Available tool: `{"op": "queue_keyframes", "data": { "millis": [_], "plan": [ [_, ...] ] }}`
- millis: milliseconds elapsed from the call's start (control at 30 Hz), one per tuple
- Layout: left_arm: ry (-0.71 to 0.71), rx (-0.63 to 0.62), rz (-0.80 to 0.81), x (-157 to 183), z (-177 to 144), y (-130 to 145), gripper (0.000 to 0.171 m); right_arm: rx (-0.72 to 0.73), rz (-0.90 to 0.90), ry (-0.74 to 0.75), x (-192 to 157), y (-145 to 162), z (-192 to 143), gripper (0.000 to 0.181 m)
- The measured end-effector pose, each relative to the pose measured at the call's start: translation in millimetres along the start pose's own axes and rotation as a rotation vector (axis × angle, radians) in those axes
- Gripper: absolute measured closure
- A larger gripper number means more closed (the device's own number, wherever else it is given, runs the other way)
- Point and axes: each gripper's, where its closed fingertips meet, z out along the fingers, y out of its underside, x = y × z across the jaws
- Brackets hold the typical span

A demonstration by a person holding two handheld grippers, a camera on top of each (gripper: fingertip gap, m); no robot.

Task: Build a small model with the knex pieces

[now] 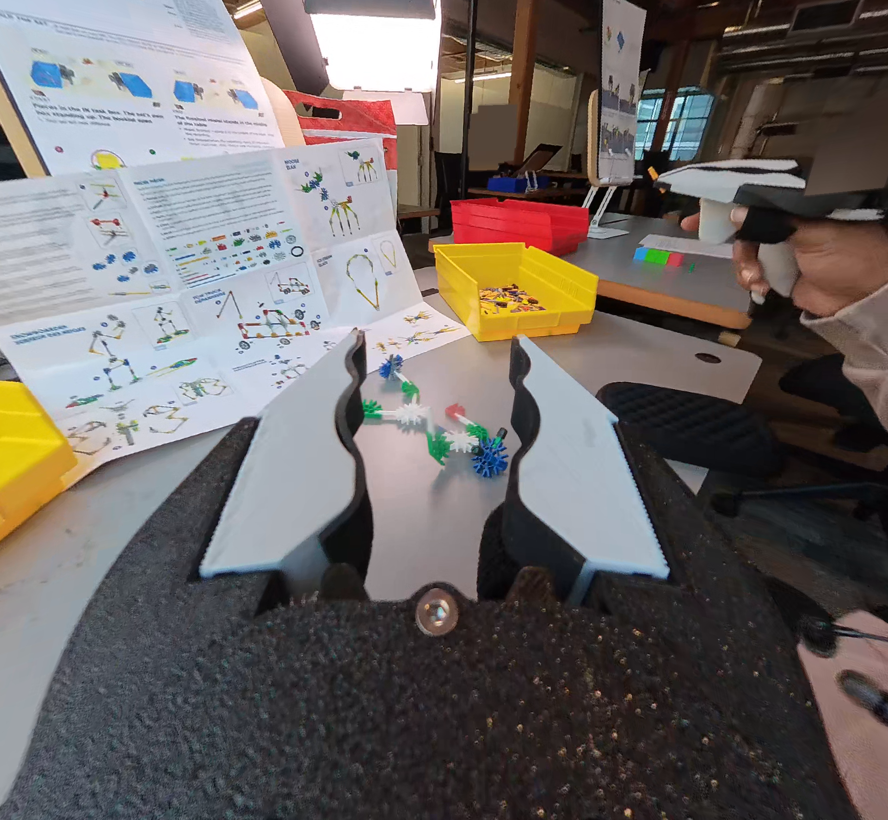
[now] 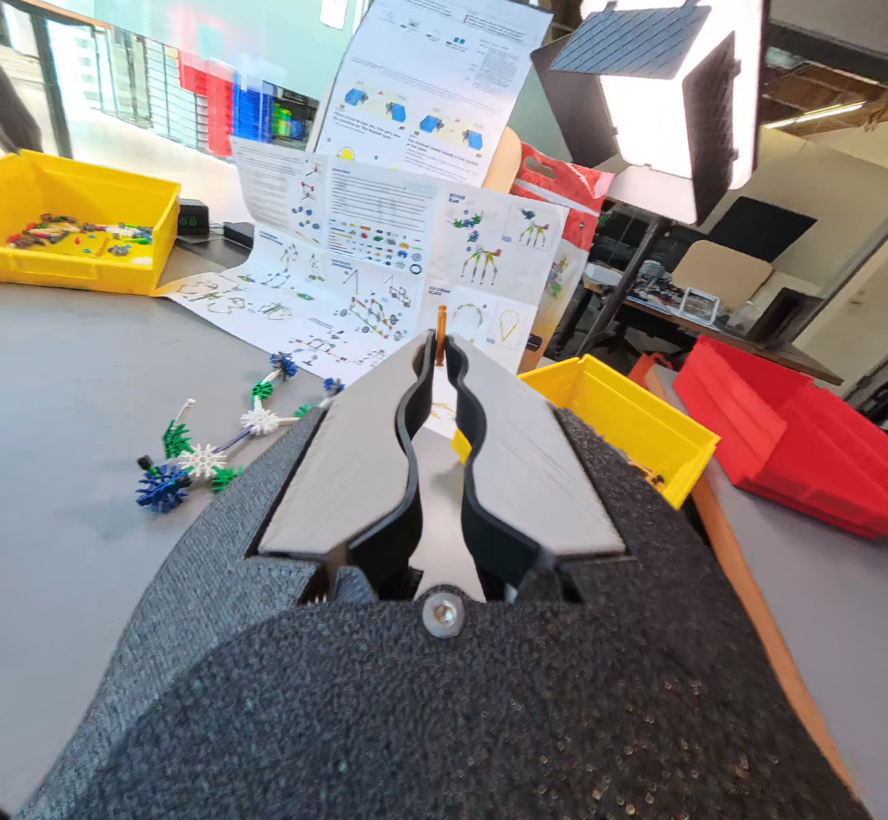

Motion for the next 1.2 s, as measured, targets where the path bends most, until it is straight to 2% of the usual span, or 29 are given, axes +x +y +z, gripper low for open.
{"op": "queue_keyframes", "data": {
  "millis": [100,167,300,400,500,567,667,767,867,1000,1200],
  "plan": [
    [-0.034,-0.026,0.083,-14,-13,-1,0.115,0.008,-0.036,0.073,31,7,9,0.179],
    [-0.058,-0.051,0.085,-27,-12,5,0.116,-0.029,-0.025,0.097,48,31,24,0.179],
    [-0.097,-0.122,0.036,-57,10,33,0.115,-0.128,0.023,0.096,78,93,69,0.178],
    [-0.132,-0.164,0.021,-82,35,55,0.113,-0.192,-0.001,0.06,100,124,115,0.178],
    [-0.178,-0.155,0.013,-97,56,55,0.112,-0.24,-0.013,0.051,119,133,157,0.178],
    [-0.206,-0.126,0.02,-99,62,47,0.112,-0.253,-0.006,0.094,133,129,171,0.177],
    [-0.186,-0.098,0.018,-92,65,39,0.112,-0.289,-0.027,0.151,152,133,176,0.149],
    [-0.158,-0.075,0.034,-86,59,33,0.113,-0.259,0.016,0.15,164,137,161,0.137],
    [-0.136,-0.055,0.015,-82,51,32,0.113,-0.19,0.047,0.172,170,125,122,0.139],
    [-0.129,-0.045,-0.006,-75,41,36,0.113,-0.181,0.001,0.193,169,119,64,0.143],
    [-0.149,-0.075,-0.038,-61,25,53,0.117,-0.25,0.05,0.267,183,144,-10,0.144]
  ]
}}
